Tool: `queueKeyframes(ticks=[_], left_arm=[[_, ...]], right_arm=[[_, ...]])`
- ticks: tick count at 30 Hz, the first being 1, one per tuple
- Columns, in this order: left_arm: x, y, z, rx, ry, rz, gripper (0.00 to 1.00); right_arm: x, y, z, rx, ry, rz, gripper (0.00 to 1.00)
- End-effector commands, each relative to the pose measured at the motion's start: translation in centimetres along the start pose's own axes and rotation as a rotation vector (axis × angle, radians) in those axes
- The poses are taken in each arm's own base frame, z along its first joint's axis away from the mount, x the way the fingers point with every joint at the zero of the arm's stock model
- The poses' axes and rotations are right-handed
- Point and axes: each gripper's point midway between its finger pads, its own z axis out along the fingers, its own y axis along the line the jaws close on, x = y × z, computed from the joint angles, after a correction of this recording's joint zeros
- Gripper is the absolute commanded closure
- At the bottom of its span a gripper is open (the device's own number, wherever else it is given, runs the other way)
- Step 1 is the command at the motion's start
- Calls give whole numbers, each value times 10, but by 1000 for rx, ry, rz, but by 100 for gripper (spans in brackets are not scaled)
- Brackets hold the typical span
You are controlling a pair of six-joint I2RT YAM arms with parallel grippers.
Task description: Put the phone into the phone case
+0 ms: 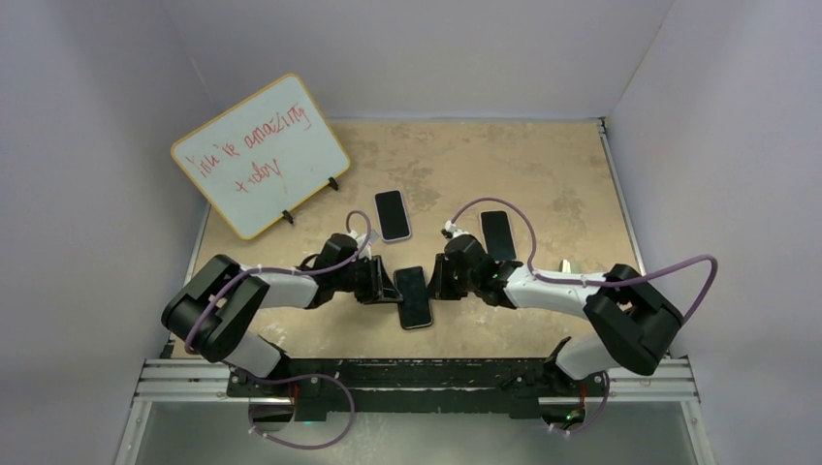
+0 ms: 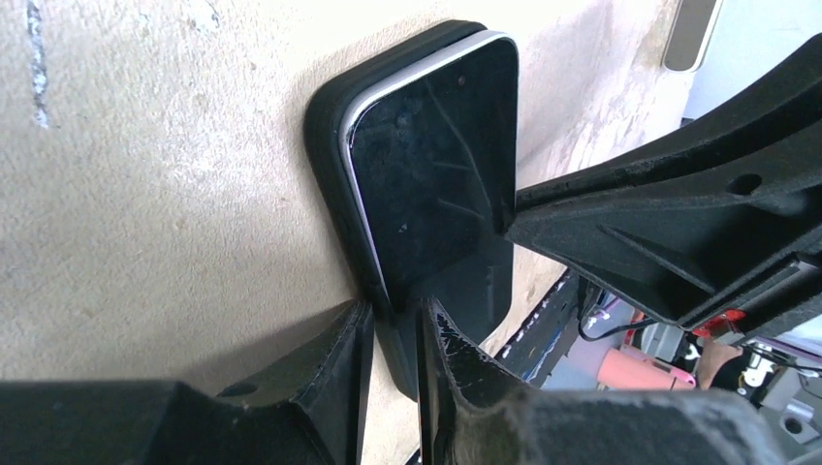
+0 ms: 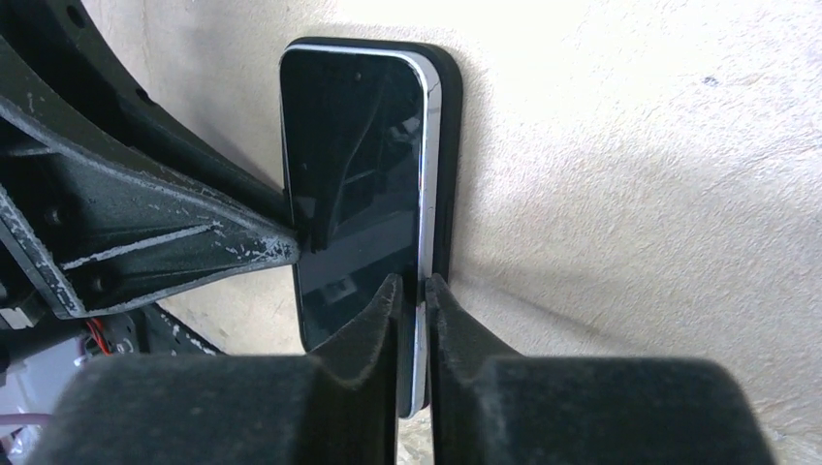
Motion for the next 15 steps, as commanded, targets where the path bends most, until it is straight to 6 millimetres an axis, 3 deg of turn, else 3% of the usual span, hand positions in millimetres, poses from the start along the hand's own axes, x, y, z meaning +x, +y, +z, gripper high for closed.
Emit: queueKeyframes(ticks=[1,7,10,15], left_arm=[[-5,-1,-3,-43,-31,45,75],[-14,-9,-12,-31,-71,36,73],[-19,-10,-14,-20,-84,32,71],[-21,-14,-11,14,-68,42,68]], right_arm=[[-4,9,-12,-11,-34,6,80],[-20,16,-31,-61,-117,52,56],[-21,15,-30,-75,-128,69,40],[-15,16,-23,-104,-106,84,24]])
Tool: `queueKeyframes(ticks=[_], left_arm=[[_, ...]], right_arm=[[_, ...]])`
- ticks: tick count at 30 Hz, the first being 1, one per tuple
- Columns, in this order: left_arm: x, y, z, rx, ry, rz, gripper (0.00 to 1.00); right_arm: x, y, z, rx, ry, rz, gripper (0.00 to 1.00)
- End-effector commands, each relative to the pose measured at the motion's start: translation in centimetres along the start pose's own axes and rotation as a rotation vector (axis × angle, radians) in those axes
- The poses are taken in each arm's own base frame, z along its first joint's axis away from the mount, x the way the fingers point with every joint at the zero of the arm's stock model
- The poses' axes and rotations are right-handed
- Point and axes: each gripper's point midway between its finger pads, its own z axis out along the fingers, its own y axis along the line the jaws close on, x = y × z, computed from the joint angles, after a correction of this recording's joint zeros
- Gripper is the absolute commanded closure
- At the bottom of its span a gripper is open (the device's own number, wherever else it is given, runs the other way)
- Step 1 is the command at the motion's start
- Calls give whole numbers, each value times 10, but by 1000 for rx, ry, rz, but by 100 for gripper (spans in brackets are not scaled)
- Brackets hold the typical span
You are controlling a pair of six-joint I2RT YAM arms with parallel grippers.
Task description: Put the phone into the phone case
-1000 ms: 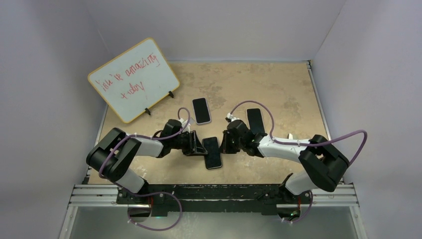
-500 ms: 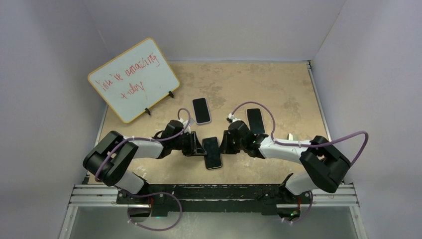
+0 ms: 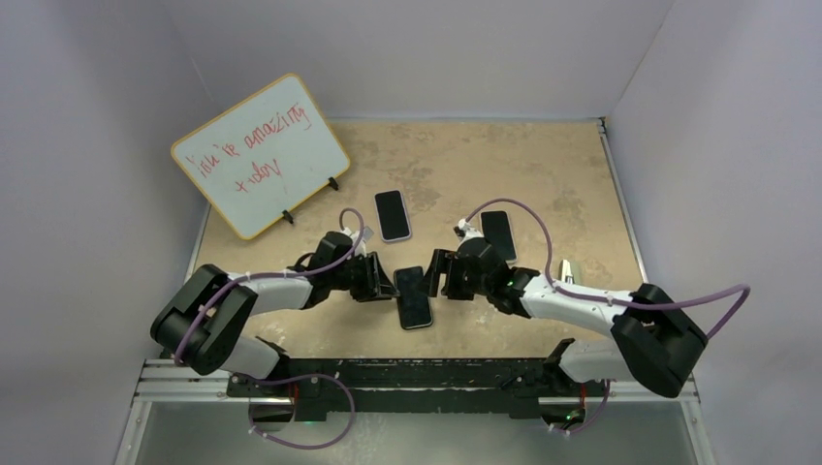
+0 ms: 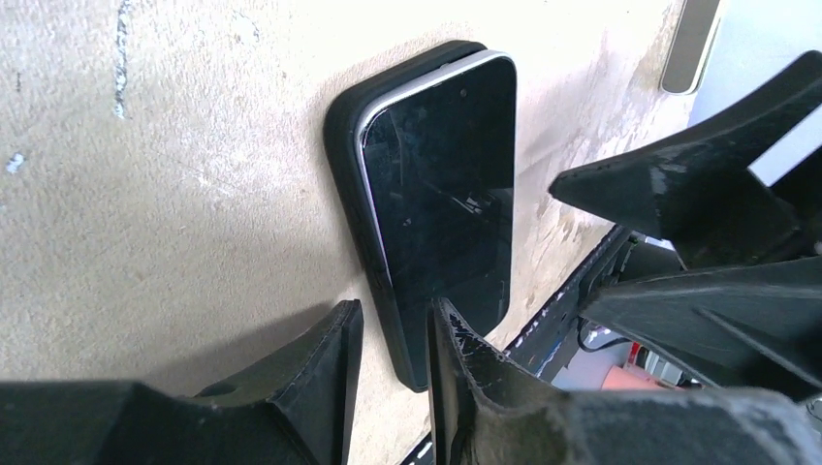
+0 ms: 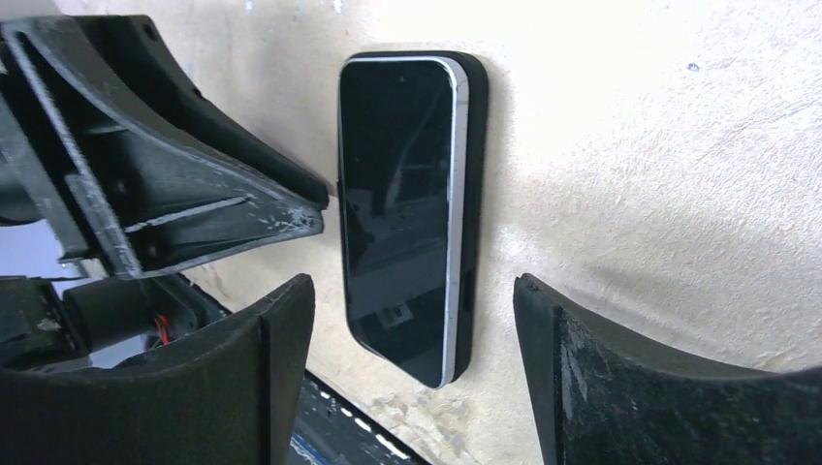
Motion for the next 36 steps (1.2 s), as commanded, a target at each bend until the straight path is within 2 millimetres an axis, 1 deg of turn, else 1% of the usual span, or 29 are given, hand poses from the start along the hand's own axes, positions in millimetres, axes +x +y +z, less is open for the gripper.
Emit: queueKeyframes(ticks=[1,3,8,10,13,15,17,20,23,25,32,36], left_arm=[[-11,-12,3,51,-10,37,67],[-9,-8,6,45,4,31,67],[-2,-5,12,66,37,16,69],[0,-5,13,68,45,17,71],[2,-4,12,66,51,24,74],[4,-2,10,57,55,31,78],[4,1,9,39,55,38,81],[7,6,8,17,62,43,84],[10,10,8,6,72,42,86],[10,11,8,-1,70,43,86],[11,11,7,-1,74,46,86],[10,17,5,-30,64,52,86]], right_arm=[[1,5,7,-48,-2,27,21],[4,6,10,-63,5,30,18],[10,4,19,-89,18,48,14],[10,6,24,-103,12,57,13],[15,9,29,-121,45,80,11],[19,12,29,-133,75,97,11],[21,20,27,-169,93,126,11],[16,37,24,-250,87,134,11],[8,54,16,-345,65,161,11],[-1,65,7,-424,26,189,11],[-6,83,-7,-566,0,232,11],[-4,86,-8,-605,7,243,11]])
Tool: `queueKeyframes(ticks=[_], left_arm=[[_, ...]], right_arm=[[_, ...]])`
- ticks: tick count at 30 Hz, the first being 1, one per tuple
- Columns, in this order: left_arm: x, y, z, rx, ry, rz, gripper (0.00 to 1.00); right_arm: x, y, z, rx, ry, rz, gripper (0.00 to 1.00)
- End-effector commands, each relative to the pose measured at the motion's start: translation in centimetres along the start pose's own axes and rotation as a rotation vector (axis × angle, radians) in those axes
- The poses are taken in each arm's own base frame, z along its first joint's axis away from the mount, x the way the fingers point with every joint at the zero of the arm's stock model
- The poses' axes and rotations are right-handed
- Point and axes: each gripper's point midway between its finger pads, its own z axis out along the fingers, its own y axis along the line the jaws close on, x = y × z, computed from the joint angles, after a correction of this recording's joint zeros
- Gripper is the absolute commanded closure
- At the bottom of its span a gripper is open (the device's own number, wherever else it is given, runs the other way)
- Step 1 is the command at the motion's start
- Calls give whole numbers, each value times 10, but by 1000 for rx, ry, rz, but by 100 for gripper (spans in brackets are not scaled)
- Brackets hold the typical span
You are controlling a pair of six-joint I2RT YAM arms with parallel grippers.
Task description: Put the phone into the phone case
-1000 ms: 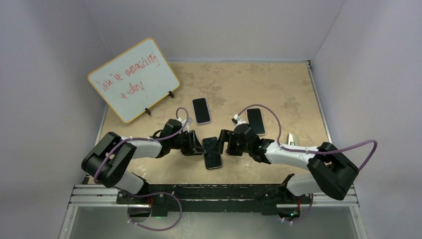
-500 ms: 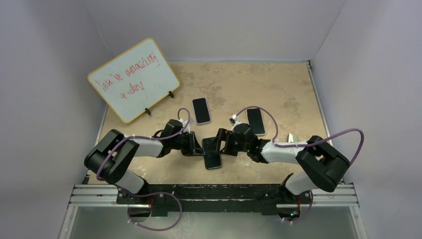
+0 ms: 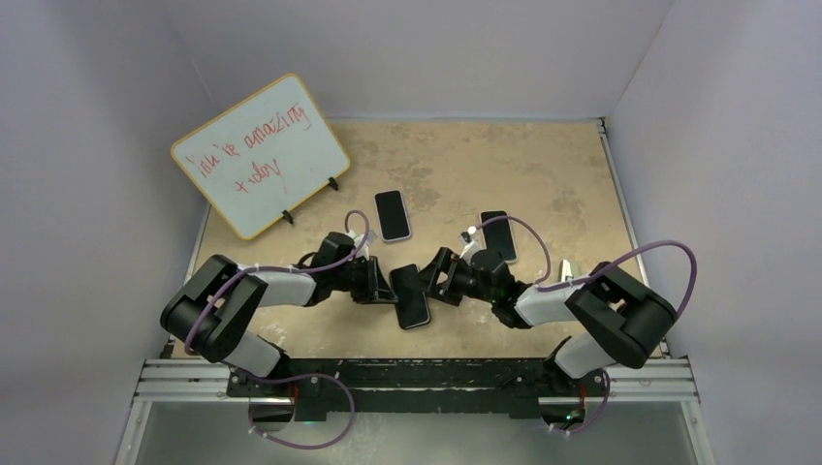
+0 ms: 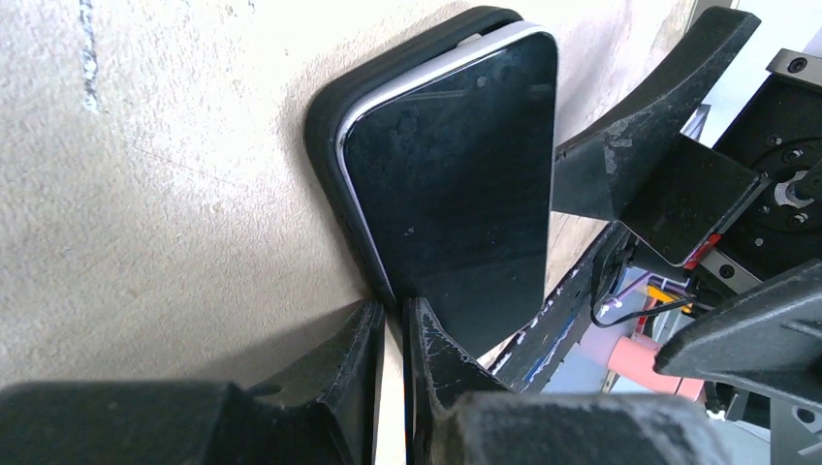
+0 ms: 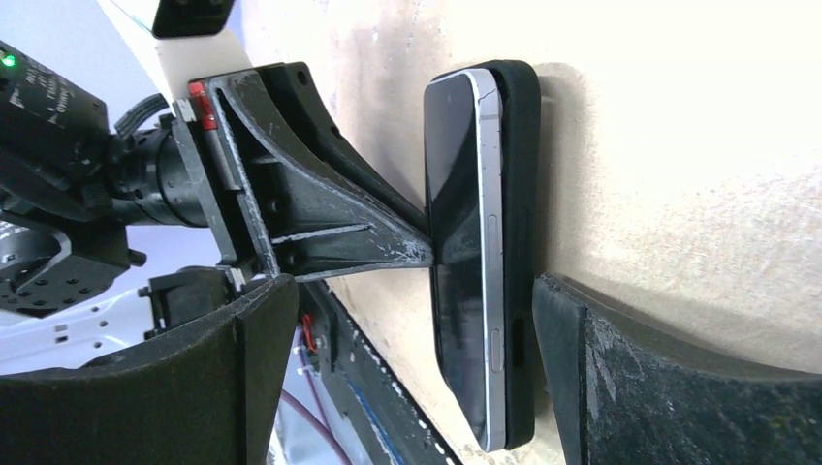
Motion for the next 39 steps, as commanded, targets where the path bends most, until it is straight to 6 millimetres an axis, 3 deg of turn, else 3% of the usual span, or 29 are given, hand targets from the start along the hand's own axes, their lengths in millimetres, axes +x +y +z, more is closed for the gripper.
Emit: queueKeyframes(ticks=[1,8,13,15,20,27,34,39], left_arm=[[0,10,-1,-52,-9,31,86],[-2,9,0,-51,-11,33,84],[-3,7,-1,-46,-11,32,83],[-3,5,-1,-43,-16,32,82],[-4,3,-3,-38,-21,33,80],[-3,3,-4,-35,-23,36,78],[-5,-5,-5,-10,-21,42,73],[-14,-29,-21,51,-57,110,46]], right_arm=[[6,69,-7,-287,53,-6,11],[13,70,-6,-317,92,-38,14],[17,42,4,-194,111,-27,20],[18,36,6,-171,117,-28,29],[19,28,10,-142,120,-37,64],[18,15,17,-78,121,-50,99],[11,11,16,-13,101,-91,100],[5,21,3,-12,70,-101,100]])
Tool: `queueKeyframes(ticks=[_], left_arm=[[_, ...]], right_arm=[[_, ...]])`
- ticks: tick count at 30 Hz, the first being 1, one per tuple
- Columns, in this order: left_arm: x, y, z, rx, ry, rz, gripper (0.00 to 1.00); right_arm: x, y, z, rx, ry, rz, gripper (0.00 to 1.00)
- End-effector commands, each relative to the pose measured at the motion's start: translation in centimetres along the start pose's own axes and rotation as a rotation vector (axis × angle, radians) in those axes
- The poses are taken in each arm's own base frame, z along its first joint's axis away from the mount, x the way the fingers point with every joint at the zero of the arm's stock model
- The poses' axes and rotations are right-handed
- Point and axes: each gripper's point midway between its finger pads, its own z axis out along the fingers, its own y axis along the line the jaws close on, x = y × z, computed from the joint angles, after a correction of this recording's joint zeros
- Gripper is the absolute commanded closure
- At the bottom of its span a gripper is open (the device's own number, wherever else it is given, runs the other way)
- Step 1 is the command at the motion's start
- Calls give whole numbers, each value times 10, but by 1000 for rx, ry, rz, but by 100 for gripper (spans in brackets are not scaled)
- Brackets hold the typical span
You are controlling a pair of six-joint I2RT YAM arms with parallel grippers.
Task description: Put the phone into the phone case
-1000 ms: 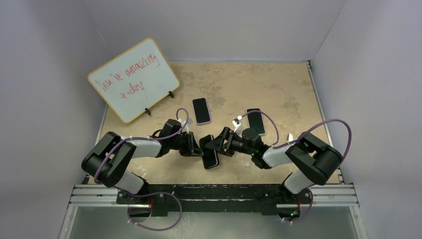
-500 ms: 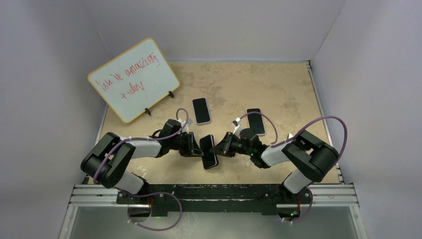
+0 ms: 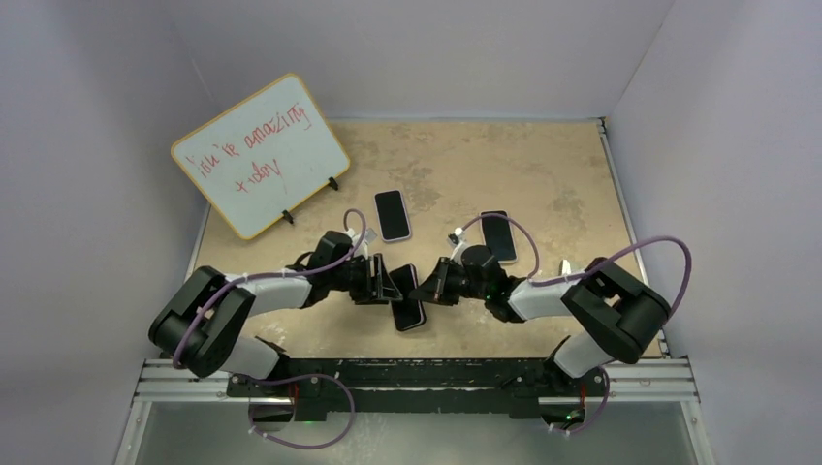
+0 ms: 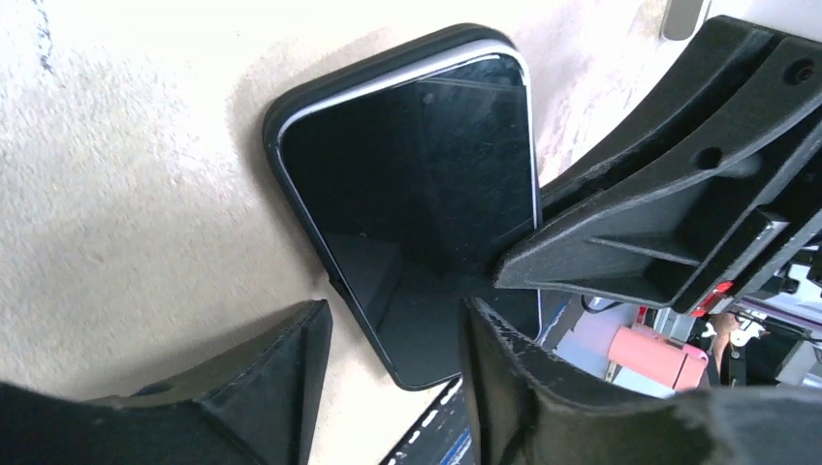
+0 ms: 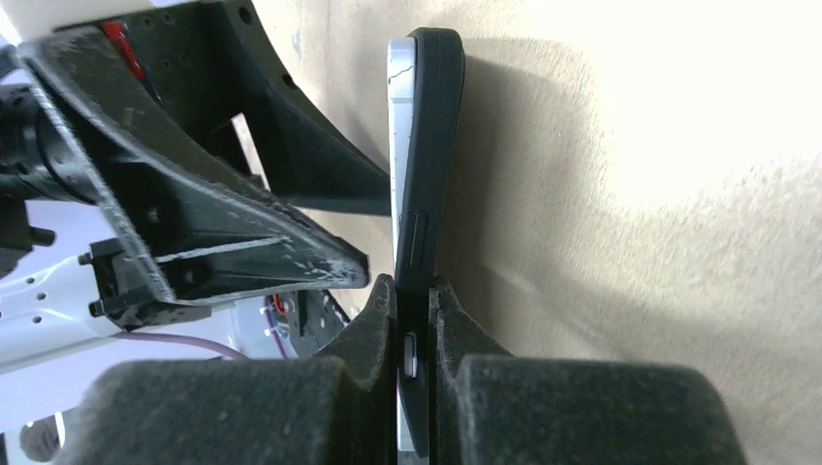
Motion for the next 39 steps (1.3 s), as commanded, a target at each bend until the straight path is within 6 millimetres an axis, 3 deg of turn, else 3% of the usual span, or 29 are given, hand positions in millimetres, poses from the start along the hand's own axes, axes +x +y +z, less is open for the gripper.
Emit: queueKeyframes(ticks=[1,4,9,15,21,29,36,39], left_arm=[[-17,-29,-16,58,-66,107,41],[-26,-47,-33,117,-102,132,30],[-41,-75,-63,269,-157,118,21],[-48,-110,-86,409,-205,169,19],[-48,-128,-96,504,-213,175,18],[-44,-149,-110,645,-221,161,20],[-43,-152,-113,680,-233,156,28],[-41,-153,-112,699,-231,142,37]], right_arm=[[-13,31,-13,-40,-51,-65,100],[-23,43,-28,-43,-107,-106,100],[-33,72,-59,-128,-199,-144,100],[-36,115,-93,-314,-268,-203,100],[-29,149,-113,-482,-263,-263,100],[-24,164,-120,-585,-247,-267,100],[-24,167,-117,-595,-235,-258,100],[-26,166,-114,-584,-235,-255,100]])
